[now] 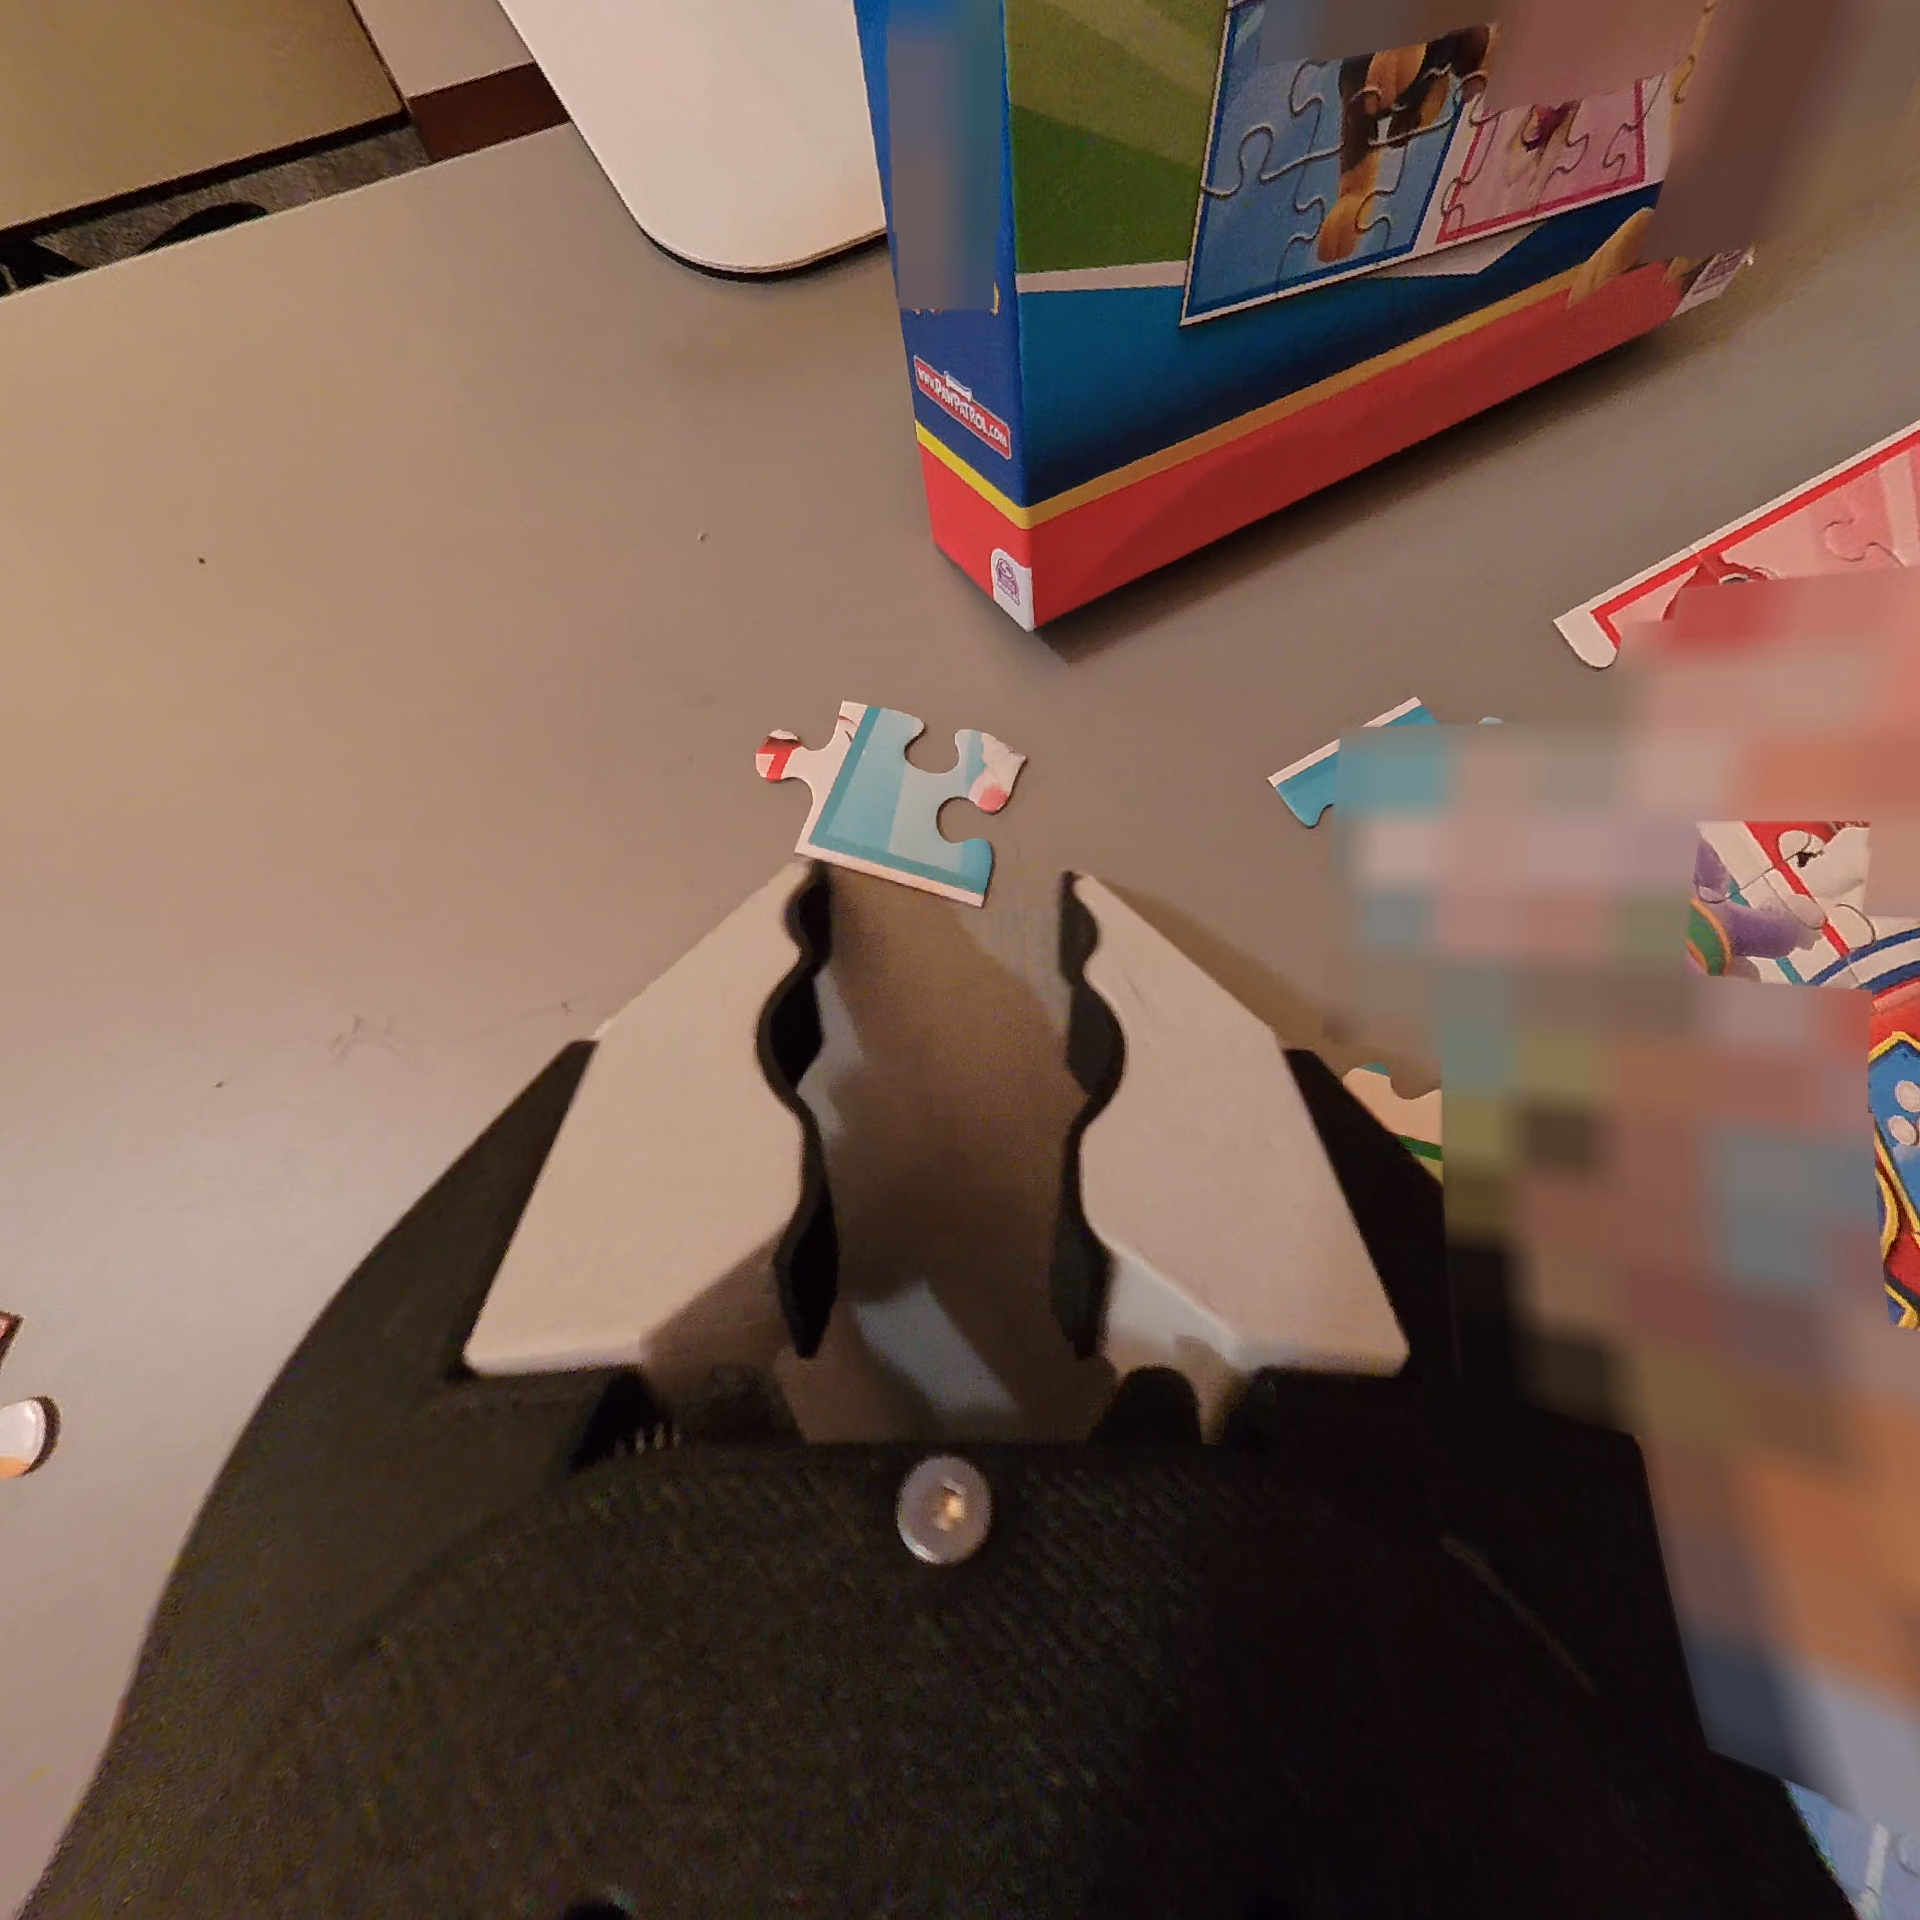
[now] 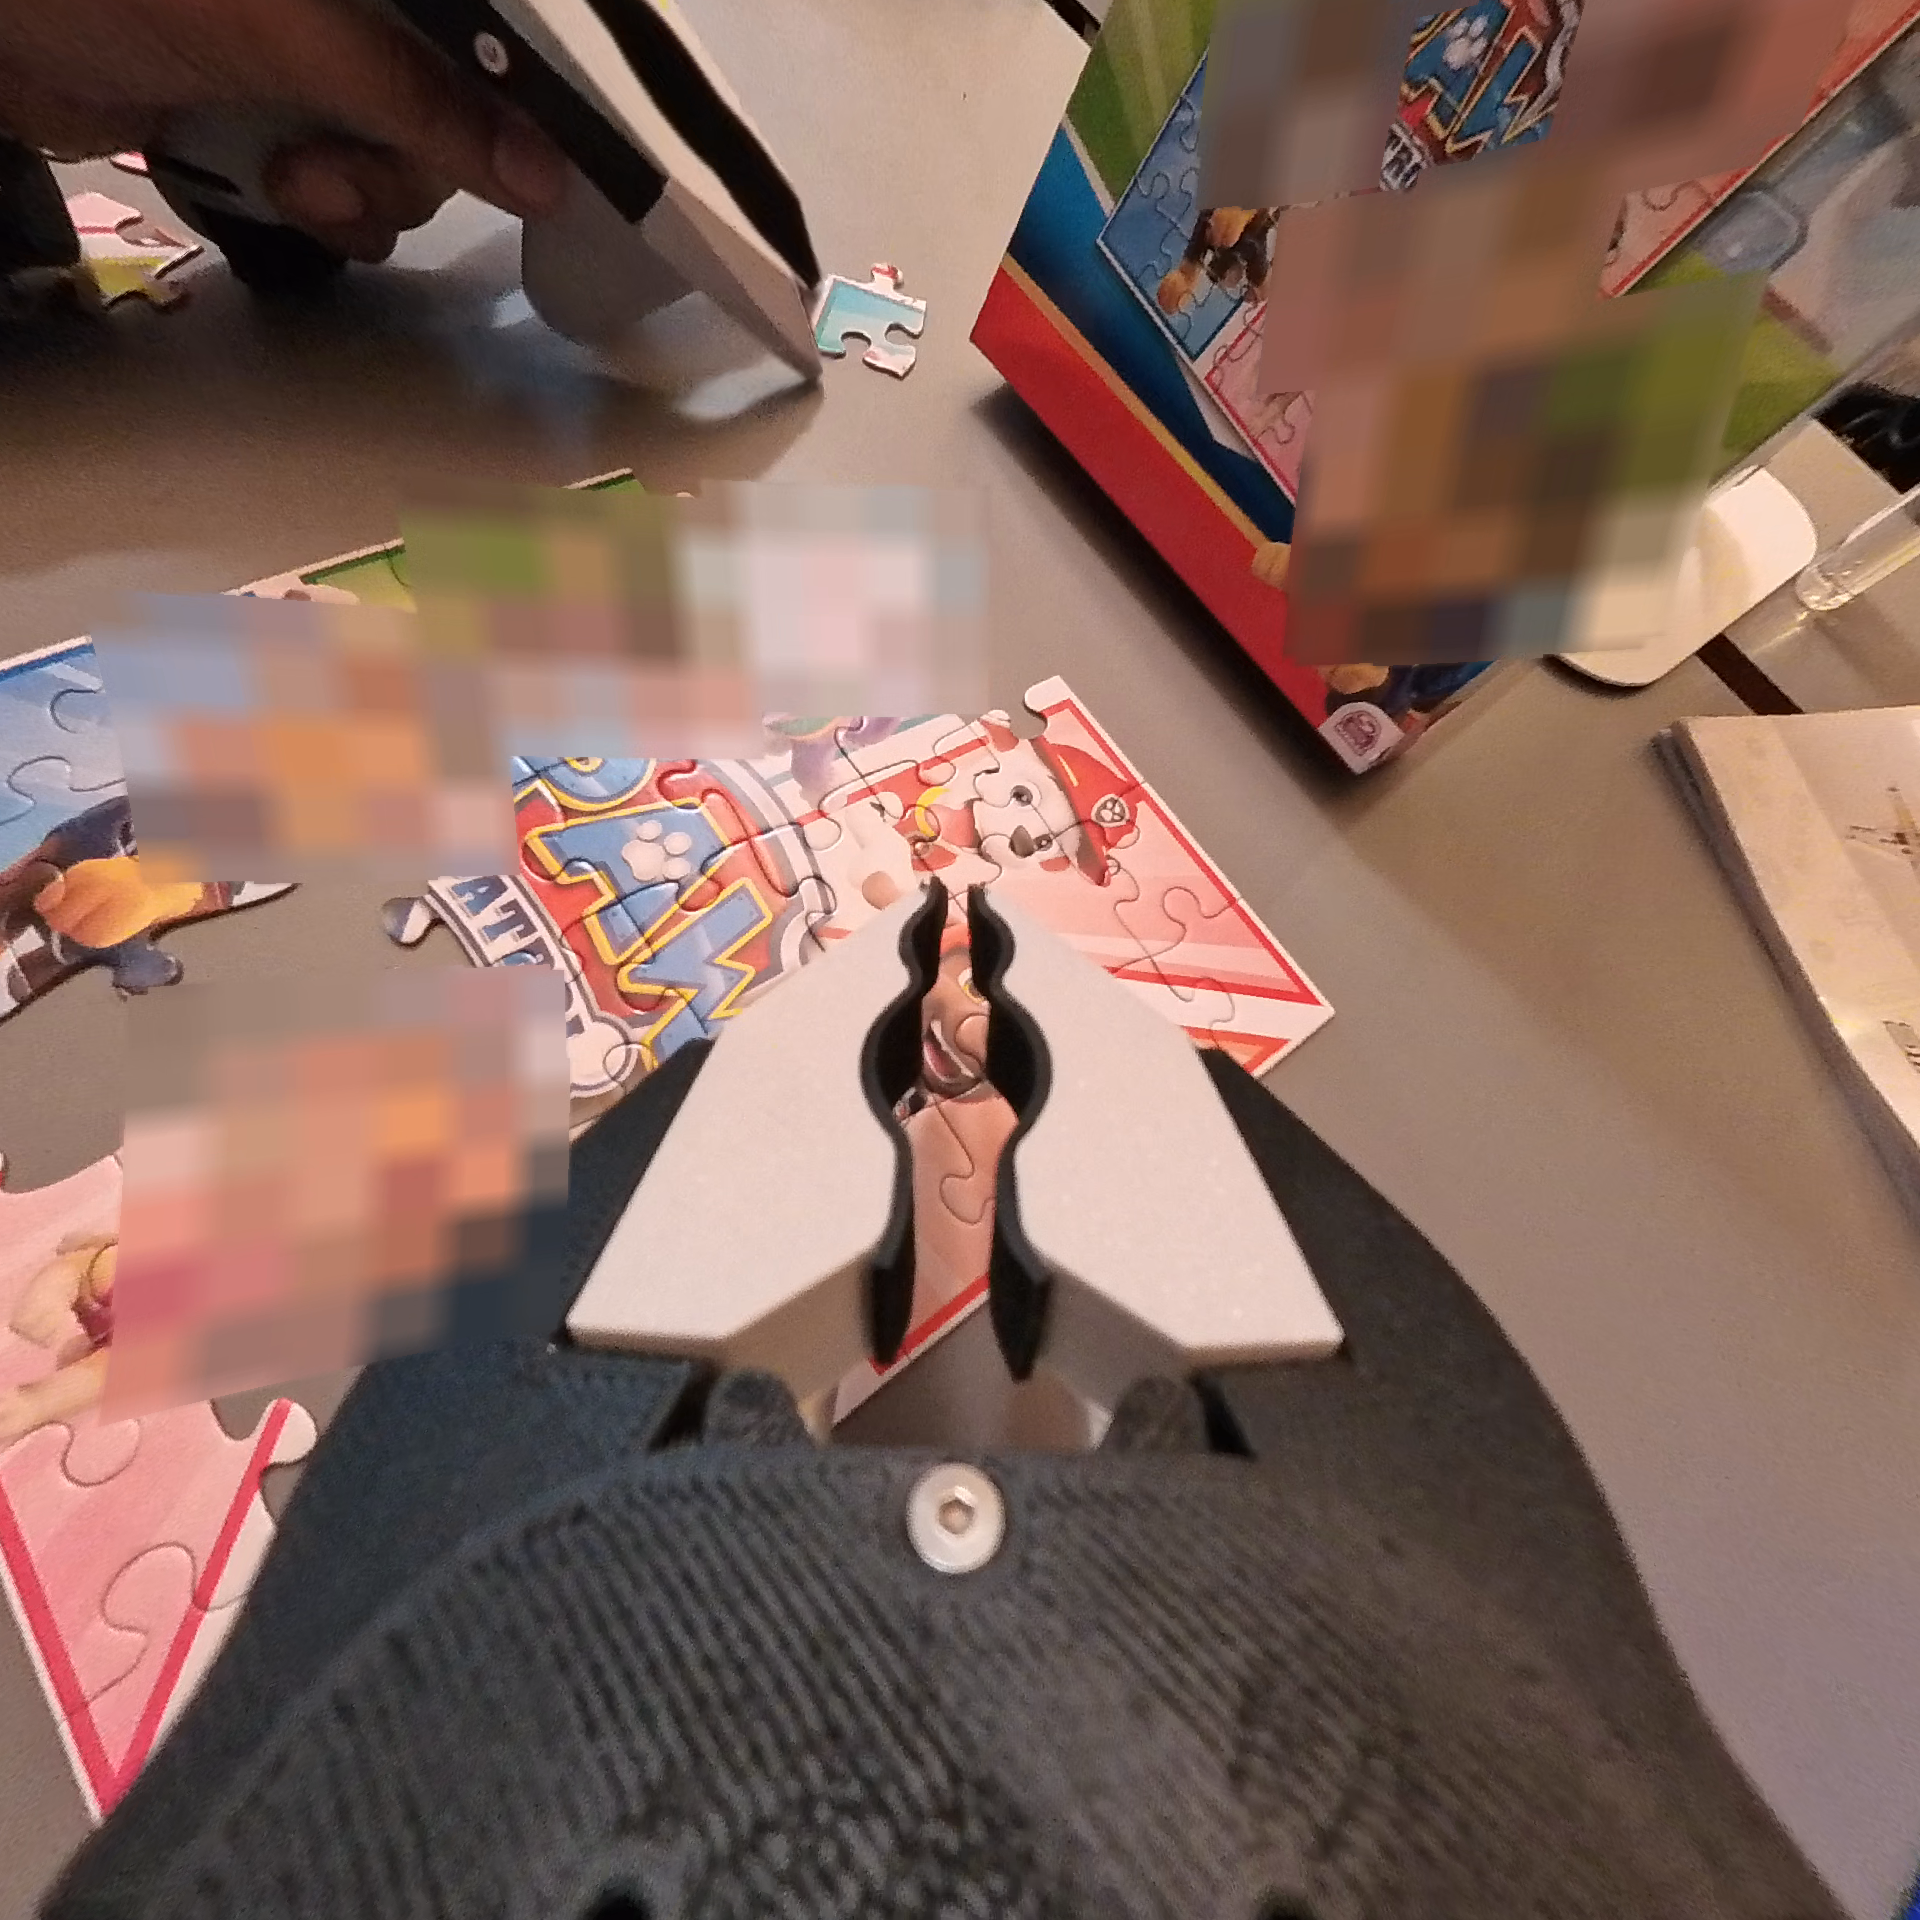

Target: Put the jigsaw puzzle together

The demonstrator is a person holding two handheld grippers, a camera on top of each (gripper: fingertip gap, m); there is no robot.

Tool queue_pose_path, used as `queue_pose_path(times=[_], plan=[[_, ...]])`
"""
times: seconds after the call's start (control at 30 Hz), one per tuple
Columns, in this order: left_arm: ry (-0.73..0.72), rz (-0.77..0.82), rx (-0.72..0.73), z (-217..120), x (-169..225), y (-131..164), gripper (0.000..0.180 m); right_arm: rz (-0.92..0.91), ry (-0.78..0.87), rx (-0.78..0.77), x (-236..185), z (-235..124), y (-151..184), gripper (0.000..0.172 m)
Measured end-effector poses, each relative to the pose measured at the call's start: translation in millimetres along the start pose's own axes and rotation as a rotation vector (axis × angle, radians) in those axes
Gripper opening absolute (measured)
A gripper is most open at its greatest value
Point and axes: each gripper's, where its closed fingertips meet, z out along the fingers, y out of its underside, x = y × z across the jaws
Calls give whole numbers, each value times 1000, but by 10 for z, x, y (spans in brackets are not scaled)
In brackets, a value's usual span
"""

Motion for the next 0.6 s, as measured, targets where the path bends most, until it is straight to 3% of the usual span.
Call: queue_pose_path(times=[0.1, 0.2, 0.4, 0.6], plan=[[-99, 27, -1, 15, -85, -17, 73, -3, 0, 4, -5, -6, -12, 3], [-157, 41, -1, 25, -133, -35, 78, -5, -2, 0, -13, 4, -6, 3], [-81, 3, -14, 53, -80, -23, 53, 1, -5, -10, -9, 30, 25, 3], [-55, 82, -12, 52, 33, -21, 17, 14, -5, -18, 15, 40, 57, 3]])
